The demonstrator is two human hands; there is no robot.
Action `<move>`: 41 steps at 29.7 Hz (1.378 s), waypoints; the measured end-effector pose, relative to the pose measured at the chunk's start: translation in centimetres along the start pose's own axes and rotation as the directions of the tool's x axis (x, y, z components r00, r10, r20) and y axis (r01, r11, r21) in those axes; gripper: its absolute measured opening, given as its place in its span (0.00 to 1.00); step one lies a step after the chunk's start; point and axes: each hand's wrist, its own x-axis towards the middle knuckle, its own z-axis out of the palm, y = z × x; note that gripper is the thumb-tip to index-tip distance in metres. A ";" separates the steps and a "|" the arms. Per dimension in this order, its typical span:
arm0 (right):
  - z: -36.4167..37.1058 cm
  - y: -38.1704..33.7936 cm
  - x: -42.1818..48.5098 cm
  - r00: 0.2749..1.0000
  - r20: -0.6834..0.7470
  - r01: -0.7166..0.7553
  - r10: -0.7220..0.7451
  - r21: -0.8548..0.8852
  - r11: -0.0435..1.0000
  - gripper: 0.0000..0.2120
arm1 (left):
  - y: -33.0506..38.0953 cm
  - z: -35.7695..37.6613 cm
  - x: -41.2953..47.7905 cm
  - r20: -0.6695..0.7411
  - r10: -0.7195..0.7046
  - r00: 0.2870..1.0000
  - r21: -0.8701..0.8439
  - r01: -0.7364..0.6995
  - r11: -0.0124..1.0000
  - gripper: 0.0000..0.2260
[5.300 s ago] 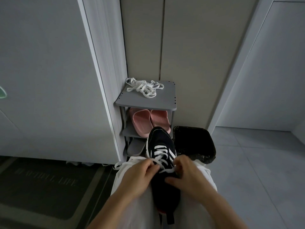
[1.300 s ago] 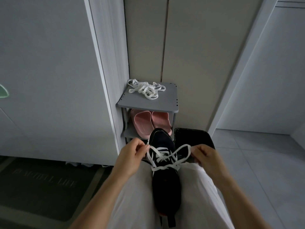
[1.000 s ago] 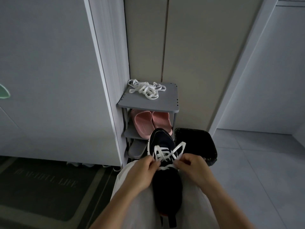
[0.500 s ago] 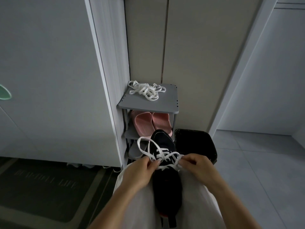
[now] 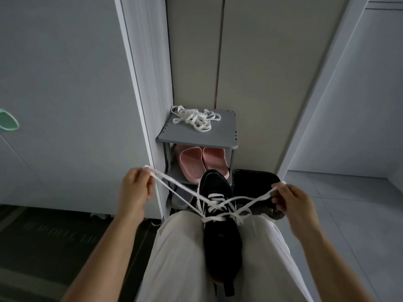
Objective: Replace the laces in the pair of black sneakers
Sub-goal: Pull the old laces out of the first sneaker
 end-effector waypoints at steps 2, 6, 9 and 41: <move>0.9 0.5 -0.6 0.980 0.191 -0.015 0.048 -0.168 0.986 0.08 | -0.3 0.8 -1.1 0.133 -0.086 0.987 0.119 0.071 0.990 0.13; 3.2 1.7 -2.5 0.918 0.395 0.137 0.048 -0.427 0.894 0.07 | -3.4 3.5 -4.5 0.461 -0.222 0.860 0.491 -0.039 0.870 0.15; 3.7 1.9 -2.8 0.910 0.413 0.199 0.027 -0.496 0.845 0.04 | -4.6 4.8 -5.8 0.447 -0.010 0.894 0.480 -0.231 0.846 0.07; 4.0 1.3 -3.4 0.943 0.319 0.193 0.091 -0.750 0.633 0.20 | -4.4 4.5 -5.8 0.498 0.063 0.865 0.643 -0.418 0.642 0.08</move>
